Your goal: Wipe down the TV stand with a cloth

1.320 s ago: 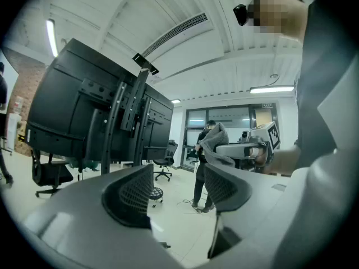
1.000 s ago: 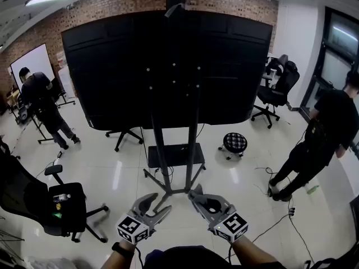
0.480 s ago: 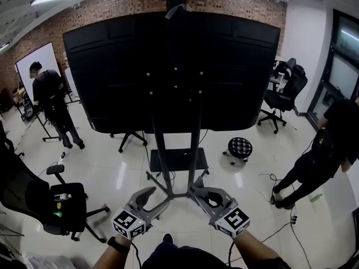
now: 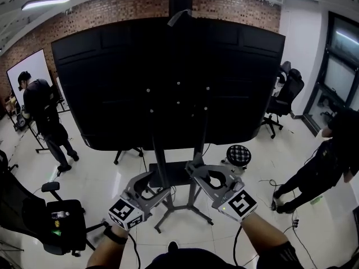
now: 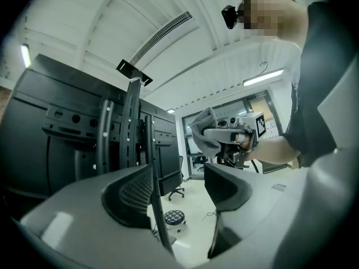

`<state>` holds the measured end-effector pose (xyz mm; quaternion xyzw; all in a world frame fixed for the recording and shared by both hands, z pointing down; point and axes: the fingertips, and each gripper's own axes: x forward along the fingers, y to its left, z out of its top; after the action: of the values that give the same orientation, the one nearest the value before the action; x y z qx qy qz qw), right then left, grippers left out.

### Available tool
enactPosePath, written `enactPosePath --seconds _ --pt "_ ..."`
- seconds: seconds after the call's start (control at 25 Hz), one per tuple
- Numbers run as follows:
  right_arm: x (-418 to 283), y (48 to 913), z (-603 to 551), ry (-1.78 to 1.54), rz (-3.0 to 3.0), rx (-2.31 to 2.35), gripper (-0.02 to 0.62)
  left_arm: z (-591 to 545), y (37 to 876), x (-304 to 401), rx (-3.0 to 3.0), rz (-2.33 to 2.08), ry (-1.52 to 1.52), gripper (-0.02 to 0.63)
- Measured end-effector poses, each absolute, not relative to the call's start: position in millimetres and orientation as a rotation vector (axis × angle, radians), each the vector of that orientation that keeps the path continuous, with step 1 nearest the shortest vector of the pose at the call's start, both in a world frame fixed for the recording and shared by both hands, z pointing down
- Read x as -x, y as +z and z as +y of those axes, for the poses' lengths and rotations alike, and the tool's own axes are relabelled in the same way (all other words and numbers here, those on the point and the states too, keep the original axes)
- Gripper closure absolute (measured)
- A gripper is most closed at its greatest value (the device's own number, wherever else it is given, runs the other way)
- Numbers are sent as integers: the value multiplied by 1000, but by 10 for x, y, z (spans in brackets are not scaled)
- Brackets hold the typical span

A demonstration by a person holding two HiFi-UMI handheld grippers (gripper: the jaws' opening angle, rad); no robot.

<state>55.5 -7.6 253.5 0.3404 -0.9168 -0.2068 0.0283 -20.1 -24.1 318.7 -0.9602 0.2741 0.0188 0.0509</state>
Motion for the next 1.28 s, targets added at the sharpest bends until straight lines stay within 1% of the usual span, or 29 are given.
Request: enactPosePath --seconds 0.32,0.56,1.04,1.28 --pt "-374 1559 -932 -1021 -2650 -1141 571 -1018 2442 278 2787 655 72 299" --pt "-236 930 -1346 -1191 -2472 -1209 571 -1310 1802 253 2686 545 109 305" --pt "-353 -272 -2121 -1447 -2207 -1242 572 -1775 824 83 2590 496 194 310" --pt "-441 -841 -2448 -1429 -2193 -1261 571 -2049 496 53 2545 535 215 313"
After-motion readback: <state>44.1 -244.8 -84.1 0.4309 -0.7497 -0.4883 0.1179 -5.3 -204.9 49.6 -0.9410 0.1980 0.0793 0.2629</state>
